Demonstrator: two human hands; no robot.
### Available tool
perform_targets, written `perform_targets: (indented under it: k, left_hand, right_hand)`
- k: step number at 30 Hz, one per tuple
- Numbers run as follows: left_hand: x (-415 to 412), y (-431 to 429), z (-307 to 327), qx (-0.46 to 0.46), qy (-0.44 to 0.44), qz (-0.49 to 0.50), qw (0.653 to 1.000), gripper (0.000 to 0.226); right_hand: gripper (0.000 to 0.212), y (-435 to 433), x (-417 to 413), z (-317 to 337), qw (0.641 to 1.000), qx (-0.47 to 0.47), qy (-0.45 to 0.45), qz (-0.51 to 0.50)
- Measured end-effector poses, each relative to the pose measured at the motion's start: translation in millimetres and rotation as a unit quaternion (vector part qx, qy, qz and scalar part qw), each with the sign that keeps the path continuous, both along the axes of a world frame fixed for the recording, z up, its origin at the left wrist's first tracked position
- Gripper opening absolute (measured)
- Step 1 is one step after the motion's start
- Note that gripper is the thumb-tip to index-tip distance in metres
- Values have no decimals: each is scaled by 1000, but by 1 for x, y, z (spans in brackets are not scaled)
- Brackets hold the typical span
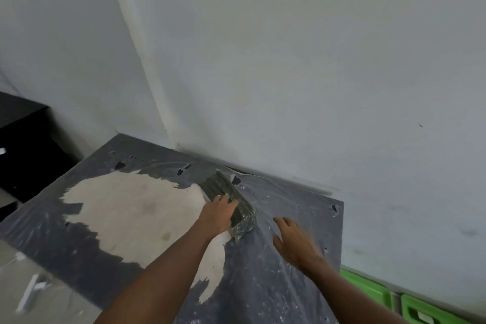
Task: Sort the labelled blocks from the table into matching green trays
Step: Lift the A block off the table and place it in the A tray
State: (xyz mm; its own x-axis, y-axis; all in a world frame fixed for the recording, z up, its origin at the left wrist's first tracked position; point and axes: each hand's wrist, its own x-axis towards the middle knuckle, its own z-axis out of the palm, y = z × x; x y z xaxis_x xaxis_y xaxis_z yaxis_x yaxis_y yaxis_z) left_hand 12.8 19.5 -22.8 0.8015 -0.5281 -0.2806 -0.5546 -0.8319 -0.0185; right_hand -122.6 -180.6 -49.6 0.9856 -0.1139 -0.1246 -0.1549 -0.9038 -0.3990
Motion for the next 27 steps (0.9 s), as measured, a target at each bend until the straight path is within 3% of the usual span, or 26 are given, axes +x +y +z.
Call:
perform_targets:
  k: [8,16,24,27]
  left_hand:
    - [80,22,-24,27,7,-70,997,75]
    - [137,29,-38,20,41,-170,984,85]
    - [153,24,-38,15,55,-250,967,99]
    - [143,14,-34,7,63,-260,964,94]
  right_hand:
    - [52,60,65,-13,998,34,18,-58]
    - [101,106,111,-46,994,-23,43,-100]
    - [93,96,106,-47,995,-7,-16,-101]
    - [97,70,89,-40,997,-28,-26,-62]
